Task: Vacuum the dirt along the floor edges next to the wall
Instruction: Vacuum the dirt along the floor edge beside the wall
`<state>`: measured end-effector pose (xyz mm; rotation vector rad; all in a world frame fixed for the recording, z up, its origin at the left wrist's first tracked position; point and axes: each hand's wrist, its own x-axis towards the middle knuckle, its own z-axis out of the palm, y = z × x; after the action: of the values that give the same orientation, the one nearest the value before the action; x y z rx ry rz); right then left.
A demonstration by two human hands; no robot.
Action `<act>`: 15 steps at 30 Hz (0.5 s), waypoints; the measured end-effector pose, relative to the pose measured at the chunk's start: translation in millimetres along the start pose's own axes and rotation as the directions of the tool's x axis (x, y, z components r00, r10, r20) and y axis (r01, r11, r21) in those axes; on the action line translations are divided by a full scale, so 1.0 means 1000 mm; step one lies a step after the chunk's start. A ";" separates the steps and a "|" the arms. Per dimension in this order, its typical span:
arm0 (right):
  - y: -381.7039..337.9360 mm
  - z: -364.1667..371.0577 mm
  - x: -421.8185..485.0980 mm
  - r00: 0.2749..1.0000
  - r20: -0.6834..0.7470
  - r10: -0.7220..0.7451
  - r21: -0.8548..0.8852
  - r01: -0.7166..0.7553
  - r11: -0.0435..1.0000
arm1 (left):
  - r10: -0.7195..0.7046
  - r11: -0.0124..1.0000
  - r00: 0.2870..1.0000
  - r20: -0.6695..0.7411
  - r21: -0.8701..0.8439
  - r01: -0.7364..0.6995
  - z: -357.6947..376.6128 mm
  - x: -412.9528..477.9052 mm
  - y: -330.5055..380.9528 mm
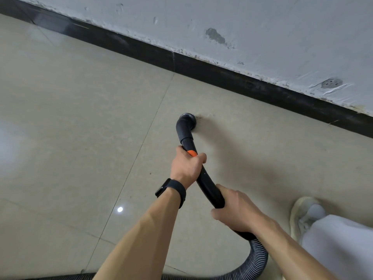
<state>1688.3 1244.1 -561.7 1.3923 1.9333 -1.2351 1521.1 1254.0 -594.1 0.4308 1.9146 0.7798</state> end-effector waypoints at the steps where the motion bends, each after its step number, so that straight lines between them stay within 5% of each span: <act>1: 0.001 -0.001 0.001 1.000 -0.004 0.006 0.009 -0.006 1.000 | 0.004 1.000 1.000 0.009 0.010 -0.004 0.002 0.001 0.003; 15: 0.022 -0.013 0.002 0.994 -0.074 0.075 0.153 -0.063 0.986 | 0.050 0.997 0.989 0.142 0.056 -0.058 0.039 0.016 0.031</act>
<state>1709.9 1258.6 -565.3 1.5928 1.8594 -1.3353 1547.4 1299.6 -595.9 0.5621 1.8049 0.7093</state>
